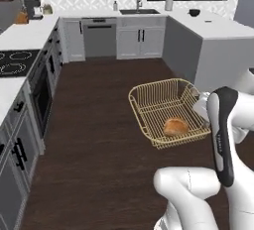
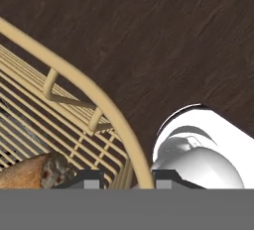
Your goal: Open the cabinet, pick up the bread from the cabinet and place it in the basket. Then move the basket to the dining counter.
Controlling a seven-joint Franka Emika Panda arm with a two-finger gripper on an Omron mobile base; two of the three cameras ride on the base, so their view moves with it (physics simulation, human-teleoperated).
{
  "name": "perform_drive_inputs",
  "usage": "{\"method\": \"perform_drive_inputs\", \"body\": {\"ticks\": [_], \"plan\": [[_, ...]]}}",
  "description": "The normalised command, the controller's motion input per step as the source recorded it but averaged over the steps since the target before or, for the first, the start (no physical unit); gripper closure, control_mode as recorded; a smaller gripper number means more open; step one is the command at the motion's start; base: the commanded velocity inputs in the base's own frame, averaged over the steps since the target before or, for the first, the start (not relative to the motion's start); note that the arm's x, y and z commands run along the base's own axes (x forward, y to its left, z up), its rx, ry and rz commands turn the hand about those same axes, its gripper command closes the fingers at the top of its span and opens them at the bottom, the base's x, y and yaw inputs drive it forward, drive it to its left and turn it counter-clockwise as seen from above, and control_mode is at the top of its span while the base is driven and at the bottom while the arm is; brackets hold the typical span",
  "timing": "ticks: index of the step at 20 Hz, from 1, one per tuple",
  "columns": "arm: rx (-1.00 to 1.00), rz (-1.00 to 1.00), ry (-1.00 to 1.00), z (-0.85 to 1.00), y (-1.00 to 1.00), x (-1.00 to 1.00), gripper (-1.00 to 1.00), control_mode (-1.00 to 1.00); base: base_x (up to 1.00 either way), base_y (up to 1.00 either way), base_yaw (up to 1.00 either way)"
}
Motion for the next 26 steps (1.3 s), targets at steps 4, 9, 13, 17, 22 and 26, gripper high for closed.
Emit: {"method": "perform_drive_inputs", "body": {"ticks": [4,9,13,17,22,26], "plan": [[0.0,0.0,0.0,0.0,0.0,0.0,1.0,1.0,0.62,-0.93,-0.54],[0.0,0.0,0.0,0.0,0.0,0.0,1.0,1.0,1.0,-0.45,-0.11],[0.0,0.0,0.0,0.0,0.0,0.0,1.0,1.0,1.0,0.01,0.0],[0.0,0.0,0.0,0.0,0.0,0.0,1.0,1.0,1.0,0.14,-0.02],[0.0,0.0,0.0,0.0,0.0,0.0,1.0,1.0,1.0,0.15,-0.2],[0.0,0.0,0.0,0.0,0.0,0.0,1.0,1.0,1.0,0.29,-0.28]]}}
